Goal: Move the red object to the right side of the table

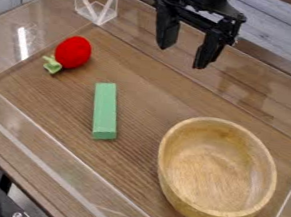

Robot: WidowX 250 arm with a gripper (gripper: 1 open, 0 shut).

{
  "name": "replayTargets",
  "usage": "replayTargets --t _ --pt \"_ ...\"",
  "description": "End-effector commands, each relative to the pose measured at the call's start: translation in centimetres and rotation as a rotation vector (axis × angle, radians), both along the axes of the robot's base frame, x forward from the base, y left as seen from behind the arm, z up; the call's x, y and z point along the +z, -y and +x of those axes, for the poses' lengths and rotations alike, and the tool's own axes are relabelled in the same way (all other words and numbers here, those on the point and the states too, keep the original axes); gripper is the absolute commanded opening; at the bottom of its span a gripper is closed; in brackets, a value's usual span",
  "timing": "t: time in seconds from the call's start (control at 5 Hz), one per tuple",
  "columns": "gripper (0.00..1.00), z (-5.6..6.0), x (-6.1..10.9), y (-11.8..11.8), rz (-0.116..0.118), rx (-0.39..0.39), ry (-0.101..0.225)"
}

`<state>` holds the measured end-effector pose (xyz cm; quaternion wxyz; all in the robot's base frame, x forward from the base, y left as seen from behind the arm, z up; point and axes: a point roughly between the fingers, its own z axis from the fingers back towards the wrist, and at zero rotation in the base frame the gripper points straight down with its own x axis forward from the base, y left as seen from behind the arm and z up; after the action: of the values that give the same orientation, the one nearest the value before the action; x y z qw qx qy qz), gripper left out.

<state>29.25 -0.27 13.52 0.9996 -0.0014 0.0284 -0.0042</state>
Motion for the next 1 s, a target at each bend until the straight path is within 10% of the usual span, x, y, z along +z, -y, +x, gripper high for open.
replayTargets --t 0.0,0.8 --pt "1.00 -0.2 -1.0 -0.4 0.000 0.038 -0.035" --pt "1.00 -2.2 -1.9 -10.9 0.050 0.155 -0.037"
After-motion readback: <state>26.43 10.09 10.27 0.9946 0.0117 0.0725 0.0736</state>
